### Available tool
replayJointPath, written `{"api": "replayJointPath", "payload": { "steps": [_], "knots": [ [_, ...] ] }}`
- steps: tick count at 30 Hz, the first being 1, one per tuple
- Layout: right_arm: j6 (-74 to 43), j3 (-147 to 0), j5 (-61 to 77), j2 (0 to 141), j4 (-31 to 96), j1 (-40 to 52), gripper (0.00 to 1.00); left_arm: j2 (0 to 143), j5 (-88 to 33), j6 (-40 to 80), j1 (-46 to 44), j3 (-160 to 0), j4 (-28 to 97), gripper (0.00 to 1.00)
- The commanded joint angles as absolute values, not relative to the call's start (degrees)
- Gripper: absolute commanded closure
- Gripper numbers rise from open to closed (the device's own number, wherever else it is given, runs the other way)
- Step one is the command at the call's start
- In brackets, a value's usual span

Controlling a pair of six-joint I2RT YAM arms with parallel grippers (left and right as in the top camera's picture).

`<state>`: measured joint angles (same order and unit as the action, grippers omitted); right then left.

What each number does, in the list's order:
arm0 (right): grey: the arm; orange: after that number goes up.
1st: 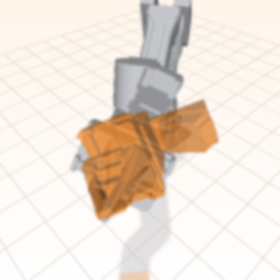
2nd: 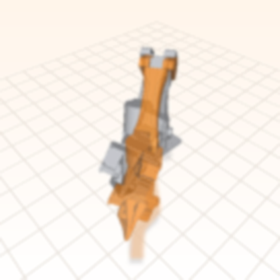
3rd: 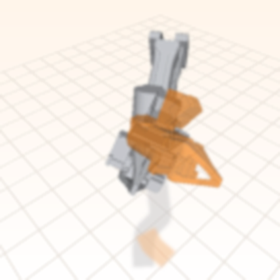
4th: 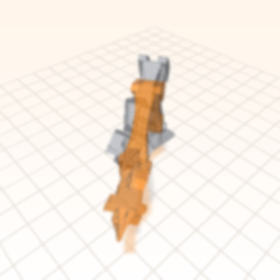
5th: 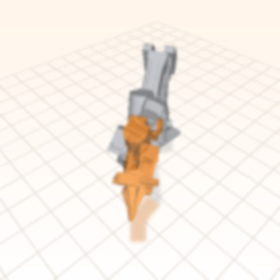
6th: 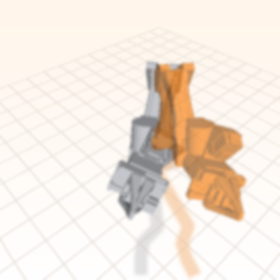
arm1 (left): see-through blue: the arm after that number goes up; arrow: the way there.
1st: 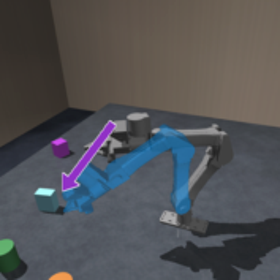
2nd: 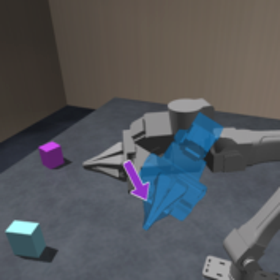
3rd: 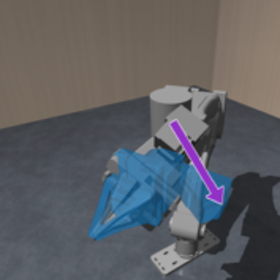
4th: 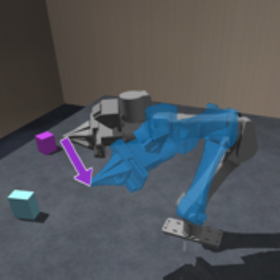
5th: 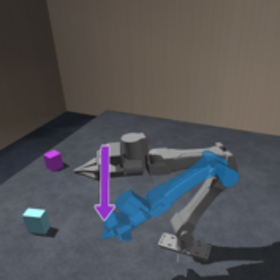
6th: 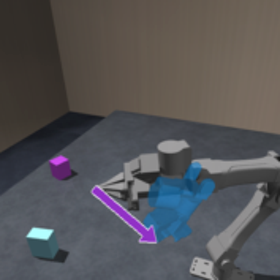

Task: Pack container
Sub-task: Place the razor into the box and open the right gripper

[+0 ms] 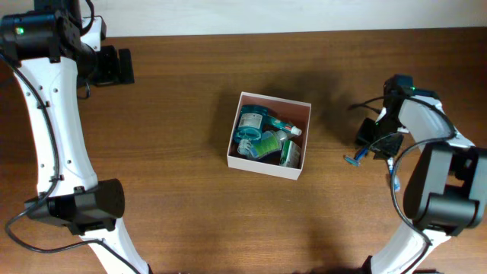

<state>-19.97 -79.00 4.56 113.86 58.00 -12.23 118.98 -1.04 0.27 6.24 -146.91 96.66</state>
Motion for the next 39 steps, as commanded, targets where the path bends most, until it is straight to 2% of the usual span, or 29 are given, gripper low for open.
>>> {"api": "replayJointPath", "payload": {
  "steps": [1,3,5,6,11,15,21,24,30,31,32,36,39],
  "knots": [
    [-21.98,-79.64,4.08,116.64,57.87,-12.38,0.57,117.19,-0.60,0.82,6.44,-147.74,96.68,0.01],
    [-21.98,-79.31,4.43,117.73,57.87,-12.36,0.70,117.19,-0.60,0.82,6.44,-147.74,96.71,0.01],
    [-21.93,-78.76,4.47,118.37,57.67,-12.34,0.78,117.19,-0.60,0.82,6.44,-147.74,96.71,0.01],
    [-21.87,-78.74,3.97,118.34,57.74,-12.36,0.86,117.19,-0.60,0.82,6.44,-147.74,96.71,0.01],
    [-19.84,-79.35,4.45,111.68,58.06,-12.01,0.95,117.19,-0.60,0.82,6.44,-147.74,96.71,0.01],
    [-18.22,-83.07,4.54,102.43,61.17,-8.21,0.96,117.19,-0.60,0.82,6.44,-147.74,96.68,0.01],
    [-10.55,-86.87,4.49,90.30,62.59,7.14,0.96,117.19,-0.60,0.82,6.44,-147.74,96.71,0.01],
    [-1.85,-86.67,4.47,90.48,61.04,16.40,0.96,117.19,-0.60,0.82,6.44,-147.74,96.71,0.01],
    [5.61,-86.52,3.86,99.81,54.57,23.27,0.96,117.19,-0.60,0.82,6.44,-147.74,96.71,0.01],
    [5.58,-86.54,3.88,100.99,53.28,23.29,0.79,117.19,-0.60,0.82,6.44,-147.74,96.68,0.00],
    [5.58,-86.56,3.81,101.75,52.36,23.29,0.39,117.19,-0.60,0.82,6.44,-147.74,96.71,0.01],
    [4.45,-88.92,3.81,100.29,54.35,21.89,0.40,117.19,-0.60,0.82,6.44,-147.74,96.68,0.01],
    [-1.67,-91.57,2.98,97.01,58.30,17.06,0.38,117.19,-0.60,0.82,6.44,-147.74,96.71,0.01]
  ]
}}
